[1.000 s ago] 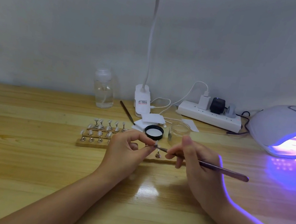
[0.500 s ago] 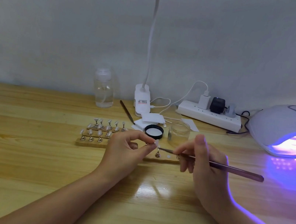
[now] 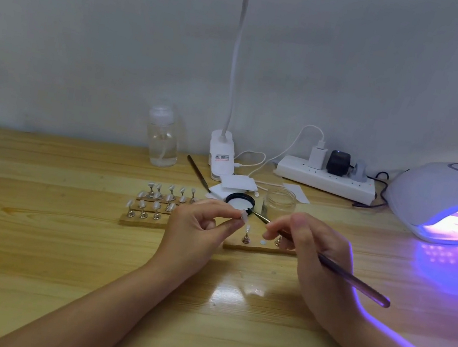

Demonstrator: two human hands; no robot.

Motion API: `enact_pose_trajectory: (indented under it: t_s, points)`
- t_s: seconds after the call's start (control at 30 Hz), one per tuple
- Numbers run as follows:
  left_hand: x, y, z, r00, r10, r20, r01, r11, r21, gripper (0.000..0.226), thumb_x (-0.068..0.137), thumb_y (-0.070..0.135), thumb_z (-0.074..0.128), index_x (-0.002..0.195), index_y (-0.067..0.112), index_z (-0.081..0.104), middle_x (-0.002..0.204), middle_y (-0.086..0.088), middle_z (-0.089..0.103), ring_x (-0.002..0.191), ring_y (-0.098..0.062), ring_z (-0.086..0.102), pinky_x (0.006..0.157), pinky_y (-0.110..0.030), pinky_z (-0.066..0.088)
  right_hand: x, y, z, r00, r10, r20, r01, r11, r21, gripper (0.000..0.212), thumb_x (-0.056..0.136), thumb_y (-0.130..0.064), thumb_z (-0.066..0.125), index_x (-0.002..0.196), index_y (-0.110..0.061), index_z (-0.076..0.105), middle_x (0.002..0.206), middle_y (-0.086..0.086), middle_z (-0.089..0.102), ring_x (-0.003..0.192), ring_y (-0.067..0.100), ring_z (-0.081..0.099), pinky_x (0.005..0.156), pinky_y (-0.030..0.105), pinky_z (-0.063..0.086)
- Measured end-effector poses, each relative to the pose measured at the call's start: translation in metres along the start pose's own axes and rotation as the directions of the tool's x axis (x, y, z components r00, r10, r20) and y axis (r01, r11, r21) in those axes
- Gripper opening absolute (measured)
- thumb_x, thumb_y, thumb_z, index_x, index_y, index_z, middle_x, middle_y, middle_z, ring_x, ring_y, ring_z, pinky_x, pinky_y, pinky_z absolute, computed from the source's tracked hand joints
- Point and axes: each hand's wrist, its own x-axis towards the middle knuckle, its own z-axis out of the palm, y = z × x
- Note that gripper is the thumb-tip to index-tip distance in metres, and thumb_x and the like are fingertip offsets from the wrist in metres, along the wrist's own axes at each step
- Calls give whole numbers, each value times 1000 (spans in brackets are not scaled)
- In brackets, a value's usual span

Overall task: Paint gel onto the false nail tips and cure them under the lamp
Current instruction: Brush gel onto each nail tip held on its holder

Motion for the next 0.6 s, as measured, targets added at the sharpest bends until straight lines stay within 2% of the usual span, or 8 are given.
enact_pose_trajectory:
  t_s: [0.1,0.17,0.27,0.37,0.43,0.5,0.6]
  points:
    - [0,0,0,1000,-2,-7,2,1000,-10,19,72,7,72,74,25,72,76,14,70,47,-10,37,47,-8,31,1,1,1,1000,12,10,-12,1000,4,39,86,-42,38,72,-19,67,71,-8,67,65,2,58,62,13,44]
    - [0,0,1,1000,-15,-24,15,1000,-10,24,71,6,72,72,30,71,74,20,69,53,-16,41,47,-9,33,1,2,3,999,22,23,-22,1000,14,36,89,-38,45,71,-18,68,70,-5,68,62,1,58,61,12,44]
    - [0,1,0,998,-30,-46,30,999,-17,26,70,7,73,70,33,70,72,24,68,50,-11,35,46,-9,32,-1,2,2,999,48,7,-49,996,80,39,87,-41,45,63,-19,67,62,3,68,54,2,58,57,14,45]
    - [0,2,1,998,-38,-48,37,999,-18,23,69,11,74,70,34,70,72,25,68,48,-7,35,46,-10,34,0,1,2,1000,16,-21,-15,999,51,37,85,-43,39,68,-24,66,67,-4,69,58,0,59,58,11,44]
    - [0,2,0,998,-46,-52,45,999,-21,22,69,12,74,70,33,70,71,25,68,47,-6,38,46,-10,35,1,1,3,1000,7,-1,-7,1000,3,32,86,-41,43,73,-24,67,70,-9,68,64,-1,59,61,9,43]
    - [0,2,0,997,-51,-52,51,999,-18,19,68,13,74,71,31,71,70,21,68,46,-4,39,47,-10,36,0,2,4,999,41,32,-42,999,14,34,87,-41,46,71,-21,68,68,-5,68,62,1,59,61,11,44]
    - [-1,1,0,997,-64,-50,63,998,-19,15,69,14,75,73,27,72,71,17,69,45,-3,38,46,-11,35,-2,1,3,999,49,16,-50,995,91,42,84,-45,41,63,-20,68,61,4,67,53,4,55,56,15,45]
